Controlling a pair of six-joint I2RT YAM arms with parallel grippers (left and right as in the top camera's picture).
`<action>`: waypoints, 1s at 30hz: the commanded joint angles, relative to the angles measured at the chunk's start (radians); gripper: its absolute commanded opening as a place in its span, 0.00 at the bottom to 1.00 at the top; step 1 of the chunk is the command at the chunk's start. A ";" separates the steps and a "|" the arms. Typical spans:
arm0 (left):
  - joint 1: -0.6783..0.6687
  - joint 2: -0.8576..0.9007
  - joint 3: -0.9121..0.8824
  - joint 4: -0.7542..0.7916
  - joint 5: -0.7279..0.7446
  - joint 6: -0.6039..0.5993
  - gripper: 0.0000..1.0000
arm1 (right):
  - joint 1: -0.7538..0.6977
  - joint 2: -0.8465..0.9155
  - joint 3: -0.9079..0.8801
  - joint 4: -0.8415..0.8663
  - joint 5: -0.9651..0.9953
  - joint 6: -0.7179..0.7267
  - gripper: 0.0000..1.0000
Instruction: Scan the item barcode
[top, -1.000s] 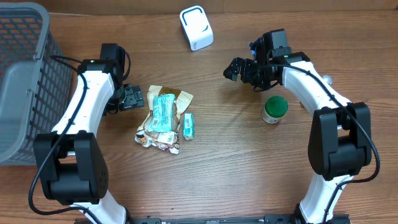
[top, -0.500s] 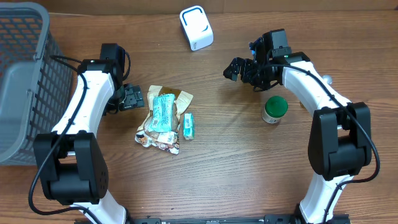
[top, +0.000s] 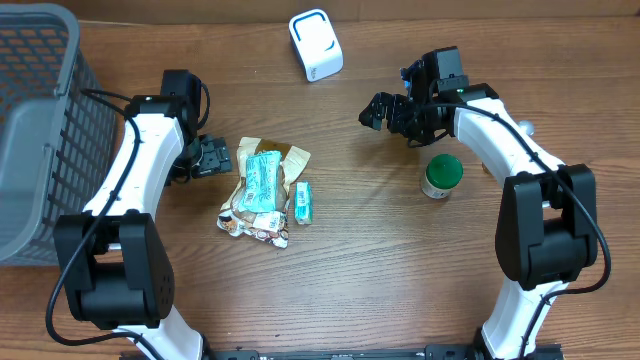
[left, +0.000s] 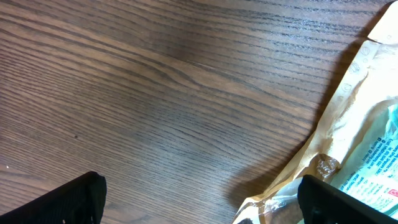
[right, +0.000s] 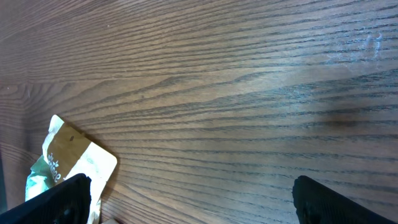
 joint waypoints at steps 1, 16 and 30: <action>0.005 -0.008 0.014 0.000 -0.005 0.007 0.99 | -0.003 -0.014 0.001 0.007 -0.005 0.007 1.00; 0.005 -0.008 0.014 0.000 -0.005 0.007 1.00 | -0.003 -0.014 0.001 0.007 -0.005 0.007 1.00; 0.005 -0.008 0.014 0.000 -0.005 0.007 1.00 | -0.003 -0.014 0.001 0.033 -0.005 0.007 1.00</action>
